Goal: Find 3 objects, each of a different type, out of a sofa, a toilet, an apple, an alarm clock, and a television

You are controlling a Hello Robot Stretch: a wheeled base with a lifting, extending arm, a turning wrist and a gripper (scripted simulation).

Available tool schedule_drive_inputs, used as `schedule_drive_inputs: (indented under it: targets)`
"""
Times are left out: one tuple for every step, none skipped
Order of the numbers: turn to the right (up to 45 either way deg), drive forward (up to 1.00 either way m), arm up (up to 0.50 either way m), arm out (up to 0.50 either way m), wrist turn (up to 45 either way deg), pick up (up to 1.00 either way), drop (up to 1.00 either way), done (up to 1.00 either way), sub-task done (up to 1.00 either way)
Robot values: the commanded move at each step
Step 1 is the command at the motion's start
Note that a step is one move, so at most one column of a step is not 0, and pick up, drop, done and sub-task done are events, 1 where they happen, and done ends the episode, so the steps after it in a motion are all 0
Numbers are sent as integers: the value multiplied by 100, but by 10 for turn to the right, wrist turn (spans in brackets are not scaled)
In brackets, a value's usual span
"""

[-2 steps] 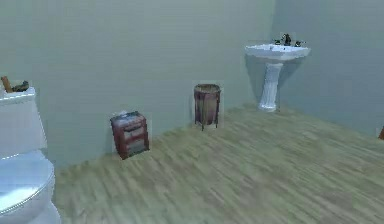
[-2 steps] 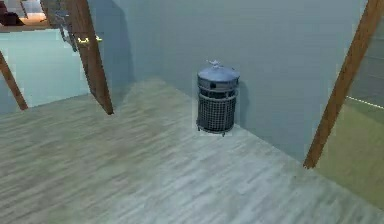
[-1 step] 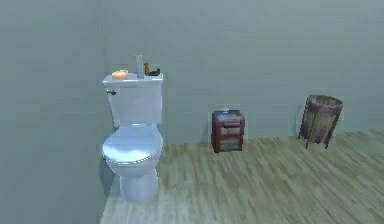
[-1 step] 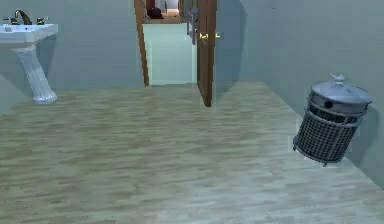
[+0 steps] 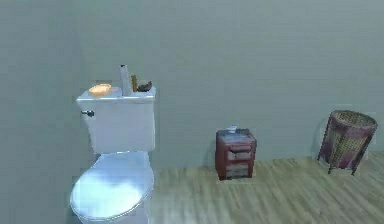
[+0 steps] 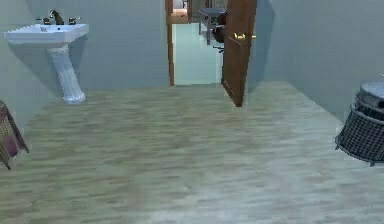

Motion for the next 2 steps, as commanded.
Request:
schedule_drive_inputs:
  targets:
    - [-240, 0, 0, 0, 0, 0, 0, 0, 0]
    - [0, 0, 0, 0, 0, 0, 0, 100, 0]
